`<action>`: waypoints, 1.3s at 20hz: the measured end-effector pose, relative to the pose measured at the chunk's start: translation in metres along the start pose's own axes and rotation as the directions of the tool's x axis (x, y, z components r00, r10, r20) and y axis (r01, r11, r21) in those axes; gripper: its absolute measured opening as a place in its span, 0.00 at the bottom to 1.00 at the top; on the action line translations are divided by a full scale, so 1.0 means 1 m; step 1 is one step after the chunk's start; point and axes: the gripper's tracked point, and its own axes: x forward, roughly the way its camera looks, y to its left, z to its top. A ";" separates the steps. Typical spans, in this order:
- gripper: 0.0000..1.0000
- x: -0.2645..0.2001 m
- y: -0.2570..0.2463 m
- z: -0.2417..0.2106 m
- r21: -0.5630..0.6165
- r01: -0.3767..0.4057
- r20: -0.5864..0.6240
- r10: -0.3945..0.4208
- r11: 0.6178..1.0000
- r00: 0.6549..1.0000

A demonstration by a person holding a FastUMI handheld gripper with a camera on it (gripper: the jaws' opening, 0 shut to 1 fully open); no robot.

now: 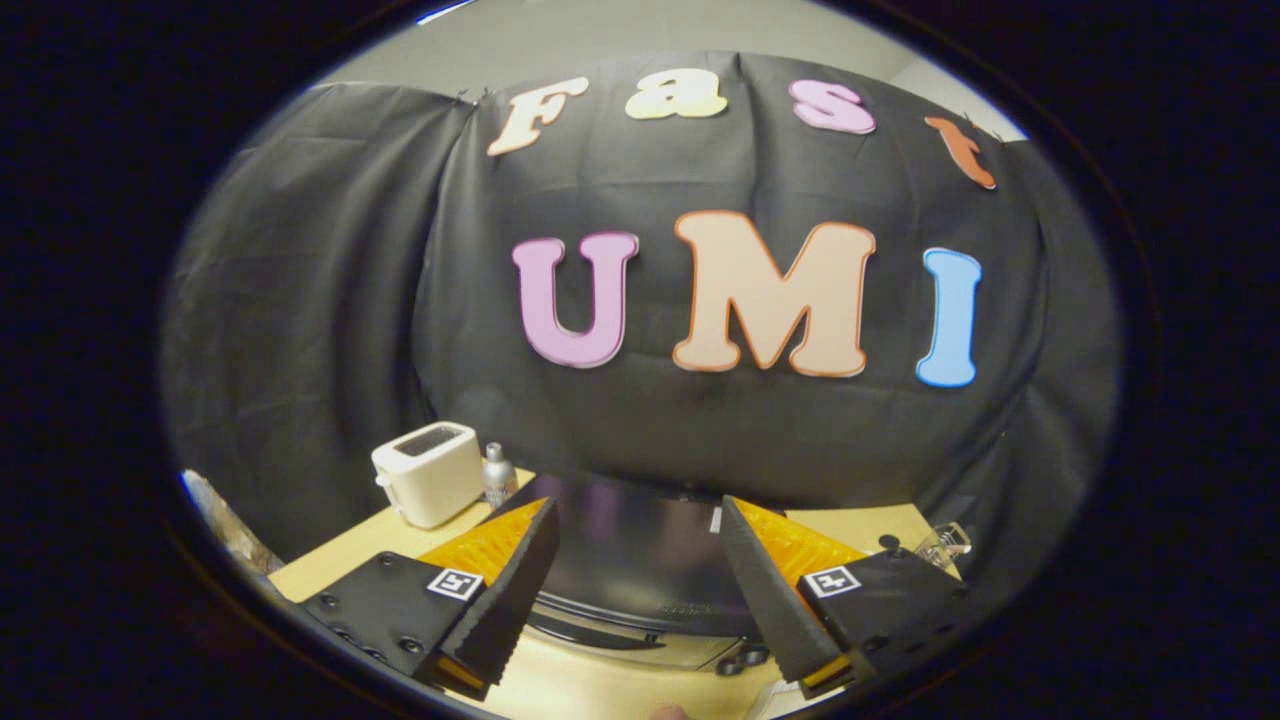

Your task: Open the toaster oven, put the food inside, and close the toaster oven door.

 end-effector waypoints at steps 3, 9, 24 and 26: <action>1.00 0.019 0.009 -0.046 0.013 0.001 -0.097 0.000 1.000 0.995; 1.00 0.031 0.022 -0.100 -0.010 -0.011 -0.210 0.009 1.000 0.978; 0.99 -0.025 0.038 -0.146 0.113 -0.063 -0.293 0.093 0.992 0.952; 0.99 -0.038 0.043 -0.157 0.118 -0.083 -0.322 0.117 0.990 0.939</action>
